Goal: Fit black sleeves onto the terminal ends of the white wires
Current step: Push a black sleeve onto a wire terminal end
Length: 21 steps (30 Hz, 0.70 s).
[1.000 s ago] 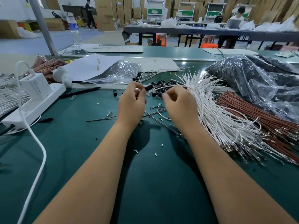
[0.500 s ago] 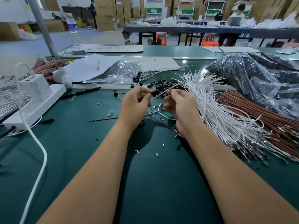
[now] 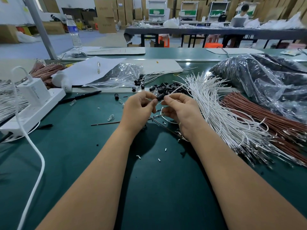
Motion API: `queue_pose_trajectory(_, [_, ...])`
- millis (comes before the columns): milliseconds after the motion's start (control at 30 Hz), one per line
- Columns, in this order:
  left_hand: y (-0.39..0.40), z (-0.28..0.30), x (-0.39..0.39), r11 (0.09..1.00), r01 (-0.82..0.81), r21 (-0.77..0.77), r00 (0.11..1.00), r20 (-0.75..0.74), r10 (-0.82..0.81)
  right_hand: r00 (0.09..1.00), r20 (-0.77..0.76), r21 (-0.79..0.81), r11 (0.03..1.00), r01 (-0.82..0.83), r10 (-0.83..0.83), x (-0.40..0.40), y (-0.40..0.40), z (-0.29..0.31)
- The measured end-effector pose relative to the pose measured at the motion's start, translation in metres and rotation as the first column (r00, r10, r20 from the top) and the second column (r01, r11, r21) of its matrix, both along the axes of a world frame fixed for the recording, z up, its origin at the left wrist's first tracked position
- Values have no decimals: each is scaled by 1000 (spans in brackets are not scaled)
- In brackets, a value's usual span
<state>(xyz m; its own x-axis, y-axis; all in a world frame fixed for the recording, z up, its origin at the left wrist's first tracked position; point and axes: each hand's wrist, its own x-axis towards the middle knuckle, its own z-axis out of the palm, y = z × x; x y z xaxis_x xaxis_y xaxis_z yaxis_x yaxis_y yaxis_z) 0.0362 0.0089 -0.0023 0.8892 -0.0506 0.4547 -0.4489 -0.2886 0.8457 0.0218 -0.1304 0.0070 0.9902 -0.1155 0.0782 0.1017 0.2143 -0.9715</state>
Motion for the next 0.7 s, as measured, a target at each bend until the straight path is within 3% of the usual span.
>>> queue_pose_trajectory(167, [4, -2, 4, 996, -86, 27, 996, 7, 86, 988, 65, 97, 987, 131, -138, 1, -2, 3])
queue_pose_trajectory(300, [11, -2, 6, 992, -122, -3, 992, -31, 122, 983, 101, 180, 975, 133, -153, 1, -5, 5])
queue_pose_trajectory(700, [9, 3, -1, 998, -59, 36, 997, -56, 61, 970, 182, 32, 987, 156, -160, 5, -5, 1])
